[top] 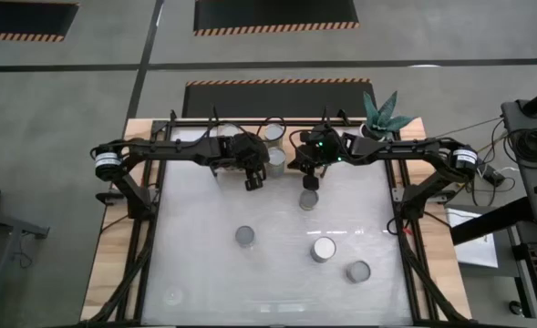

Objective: Pick and place cans onto a shelf
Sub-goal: Put the canned cherries on the shelf, then put the canned sliced peaches on the shelf, then put the canned green peas on the shelf

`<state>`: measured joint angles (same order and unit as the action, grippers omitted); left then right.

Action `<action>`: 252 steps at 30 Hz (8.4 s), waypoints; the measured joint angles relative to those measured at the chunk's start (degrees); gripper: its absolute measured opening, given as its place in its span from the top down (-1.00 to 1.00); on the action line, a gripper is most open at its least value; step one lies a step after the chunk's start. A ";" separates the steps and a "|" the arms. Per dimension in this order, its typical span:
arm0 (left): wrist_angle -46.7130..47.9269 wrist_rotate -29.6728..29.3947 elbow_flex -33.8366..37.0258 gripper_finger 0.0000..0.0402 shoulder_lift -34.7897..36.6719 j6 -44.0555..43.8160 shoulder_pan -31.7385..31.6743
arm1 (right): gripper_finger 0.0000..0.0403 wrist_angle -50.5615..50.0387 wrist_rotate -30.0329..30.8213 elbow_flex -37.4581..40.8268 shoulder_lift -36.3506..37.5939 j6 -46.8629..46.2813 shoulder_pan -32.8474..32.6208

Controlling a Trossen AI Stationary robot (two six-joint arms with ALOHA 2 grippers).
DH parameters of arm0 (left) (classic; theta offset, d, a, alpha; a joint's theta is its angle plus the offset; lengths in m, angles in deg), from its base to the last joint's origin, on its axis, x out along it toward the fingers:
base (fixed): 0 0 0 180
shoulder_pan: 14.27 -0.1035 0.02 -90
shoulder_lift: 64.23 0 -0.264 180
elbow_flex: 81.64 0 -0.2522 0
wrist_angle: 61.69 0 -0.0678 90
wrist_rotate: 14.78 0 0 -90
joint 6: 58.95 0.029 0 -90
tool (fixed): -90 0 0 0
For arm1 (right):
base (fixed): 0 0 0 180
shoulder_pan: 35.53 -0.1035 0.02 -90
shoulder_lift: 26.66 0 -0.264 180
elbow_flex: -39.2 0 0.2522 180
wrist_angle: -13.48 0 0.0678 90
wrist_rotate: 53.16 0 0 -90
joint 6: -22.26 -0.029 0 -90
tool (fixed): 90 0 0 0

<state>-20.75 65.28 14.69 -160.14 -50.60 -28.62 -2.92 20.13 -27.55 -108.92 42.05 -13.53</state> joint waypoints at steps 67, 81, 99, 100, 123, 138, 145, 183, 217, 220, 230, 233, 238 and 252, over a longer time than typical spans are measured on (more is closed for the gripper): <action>-29.91 0.04 24.29 1.00 38.12 16.17 13.17 | 0.94 -5.85 15.13 -0.21 14.44 -22.30 -21.46; -28.79 0.00 25.99 1.00 44.08 14.53 13.17 | 0.94 -54.71 19.38 -14.54 1.59 -52.40 -22.39; -27.42 -0.04 25.97 1.00 43.51 15.14 13.13 | -0.04 -53.96 16.63 -18.36 -10.09 -56.17 -19.82; -27.40 -0.04 25.97 1.00 43.51 15.14 13.13 | -0.14 -54.05 16.63 -18.45 -10.39 -56.25 -19.82; -27.35 -0.13 25.97 1.00 43.51 15.14 13.13 | -0.61 -49.16 20.37 -20.32 -16.09 -55.81 -19.71; -27.35 -0.13 25.97 1.00 43.51 15.14 13.13 | -0.43 -50.13 19.72 -23.60 -15.77 -54.09 -19.71; -27.35 -0.13 25.97 1.00 43.51 15.14 13.14 | -0.44 -56.23 20.94 -33.70 -15.69 -45.04 -19.29; -26.13 -0.15 25.94 1.00 43.49 15.62 13.13 | -0.63 -61.16 25.92 -38.60 -20.94 -4.77 -1.68; -25.44 -0.17 25.94 1.00 43.54 16.07 13.13 | -0.62 -53.57 17.96 -44.41 -20.09 -17.62 -22.09; -23.59 -0.17 25.94 1.00 44.21 15.90 13.13 | -0.62 -42.38 17.95 -40.39 -20.52 -17.19 -25.33; -22.22 -0.20 25.94 1.00 47.32 14.90 13.13 | -0.62 -26.86 18.14 -41.61 -27.19 -20.56 -27.36; -21.80 -0.20 25.94 1.00 47.38 14.70 13.13 | -0.62 -26.60 18.12 -45.53 -29.85 -21.72 -27.40; -20.66 -0.20 25.94 1.00 47.27 14.77 13.13 | -0.62 -27.76 17.90 -49.84 -35.52 -21.37 -28.62; -19.94 -0.22 25.94 1.00 47.27 14.92 13.13 | -0.62 -35.72 13.64 -55.28 -41.72 -20.71 -29.27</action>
<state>-40.69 65.06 40.63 -112.87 -35.68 -15.49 -38.64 33.77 -82.83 -150.64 21.34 -42.79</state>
